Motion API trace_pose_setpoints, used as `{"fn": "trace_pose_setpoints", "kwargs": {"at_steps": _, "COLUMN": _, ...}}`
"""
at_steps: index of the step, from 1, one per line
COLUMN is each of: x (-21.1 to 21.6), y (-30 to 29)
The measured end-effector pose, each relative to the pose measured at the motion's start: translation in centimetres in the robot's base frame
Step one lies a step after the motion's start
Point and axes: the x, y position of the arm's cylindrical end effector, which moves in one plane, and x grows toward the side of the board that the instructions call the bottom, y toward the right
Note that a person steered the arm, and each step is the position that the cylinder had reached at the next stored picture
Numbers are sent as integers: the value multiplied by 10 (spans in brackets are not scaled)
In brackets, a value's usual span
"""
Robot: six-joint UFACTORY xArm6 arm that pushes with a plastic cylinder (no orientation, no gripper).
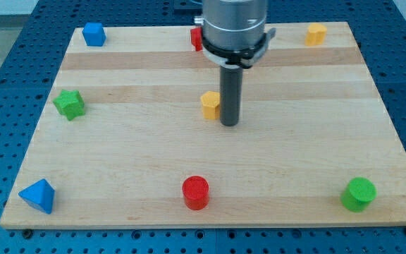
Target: Place your hand at the top right center of the board
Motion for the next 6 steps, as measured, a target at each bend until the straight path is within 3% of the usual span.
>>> {"fn": "trace_pose_setpoints", "kwargs": {"at_steps": 1, "x": 0, "y": 8}}
{"fn": "trace_pose_setpoints", "kwargs": {"at_steps": 2, "x": -25, "y": 89}}
{"fn": "trace_pose_setpoints", "kwargs": {"at_steps": 4, "x": -142, "y": 235}}
{"fn": "trace_pose_setpoints", "kwargs": {"at_steps": 6, "x": -234, "y": 271}}
